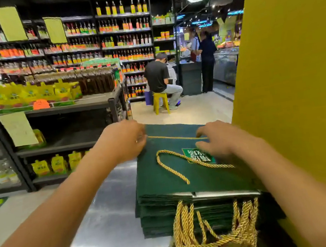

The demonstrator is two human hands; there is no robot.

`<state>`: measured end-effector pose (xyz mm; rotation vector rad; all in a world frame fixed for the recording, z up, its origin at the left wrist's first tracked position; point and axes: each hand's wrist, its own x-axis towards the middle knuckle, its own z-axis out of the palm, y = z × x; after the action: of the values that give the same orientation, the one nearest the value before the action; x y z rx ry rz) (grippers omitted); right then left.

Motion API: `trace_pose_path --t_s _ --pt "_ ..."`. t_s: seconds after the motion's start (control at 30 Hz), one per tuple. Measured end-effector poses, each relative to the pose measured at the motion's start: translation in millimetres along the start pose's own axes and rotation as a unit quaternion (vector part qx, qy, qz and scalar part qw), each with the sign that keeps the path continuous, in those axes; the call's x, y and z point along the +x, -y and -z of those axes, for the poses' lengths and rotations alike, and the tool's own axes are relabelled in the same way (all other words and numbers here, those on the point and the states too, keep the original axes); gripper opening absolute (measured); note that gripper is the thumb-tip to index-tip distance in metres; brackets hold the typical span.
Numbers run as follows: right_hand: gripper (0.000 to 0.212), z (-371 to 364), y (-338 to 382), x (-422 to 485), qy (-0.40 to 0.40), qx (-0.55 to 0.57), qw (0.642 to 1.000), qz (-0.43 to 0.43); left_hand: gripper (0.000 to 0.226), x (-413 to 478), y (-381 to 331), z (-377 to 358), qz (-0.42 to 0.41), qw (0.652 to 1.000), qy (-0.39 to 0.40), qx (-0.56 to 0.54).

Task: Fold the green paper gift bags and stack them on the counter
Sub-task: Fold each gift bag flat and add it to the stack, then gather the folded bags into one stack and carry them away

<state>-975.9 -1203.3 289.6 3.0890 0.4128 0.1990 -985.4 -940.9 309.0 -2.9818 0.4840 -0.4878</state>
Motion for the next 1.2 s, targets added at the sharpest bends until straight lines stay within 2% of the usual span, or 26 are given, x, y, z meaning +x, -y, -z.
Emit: trace_pose_path --t_s 0.2,0.3,0.47,0.53,0.67,0.8,0.87,0.9,1.0,1.07,1.1,1.2 --pt "0.036 15.3 -1.4 3.7 0.082 -0.009 0.997 -0.009 0.033 8.4 -2.9 4.4 -0.028 0.997 0.068 -0.038" --pt "0.036 33.6 0.3 -4.4 0.109 -0.003 0.994 -0.021 0.049 1.1 -7.1 13.9 -0.034 0.994 0.083 -0.068" --pt "0.039 51.8 1.1 -10.5 0.115 0.021 0.992 -0.036 0.051 -11.8 -1.0 20.9 -0.011 0.987 0.114 -0.111" --pt "0.038 51.0 0.4 -13.9 0.109 0.03 0.993 -0.045 0.043 -12.0 5.5 22.8 0.018 0.984 0.105 -0.141" --pt "0.039 44.0 -2.4 -20.1 0.109 0.057 0.99 -0.07 0.038 -11.1 1.6 21.0 0.009 0.98 0.085 -0.181" --pt "0.044 32.4 -10.7 -18.6 0.108 0.101 0.985 -0.091 0.056 -5.2 -6.9 10.3 0.078 0.95 0.101 -0.284" --pt "0.046 24.8 -15.2 -19.8 0.11 0.127 0.981 -0.1 0.079 -4.6 -14.2 4.4 0.158 0.909 0.129 -0.363" --pt "0.047 20.5 -16.5 -20.4 0.107 0.138 0.979 -0.108 0.091 -3.0 -17.0 2.0 0.211 0.873 0.145 -0.415" --pt "0.05 8.8 -16.5 -25.9 0.104 0.184 0.967 -0.144 0.11 -0.5 -19.0 -9.1 0.357 0.725 0.2 -0.554" --pt "0.052 1.7 -15.1 -31.8 0.108 0.216 0.956 -0.167 0.106 -3.8 -19.1 -18.1 0.411 0.632 0.229 -0.616" --pt "0.052 -1.0 -14.8 -34.0 0.106 0.232 0.95 -0.179 0.1 -5.5 -19.9 -22.5 0.425 0.598 0.233 -0.638" --pt "0.053 -6.1 -14.5 -38.4 0.099 0.256 0.941 -0.2 0.07 -8.7 -23.7 -31.9 0.442 0.541 0.221 -0.68"
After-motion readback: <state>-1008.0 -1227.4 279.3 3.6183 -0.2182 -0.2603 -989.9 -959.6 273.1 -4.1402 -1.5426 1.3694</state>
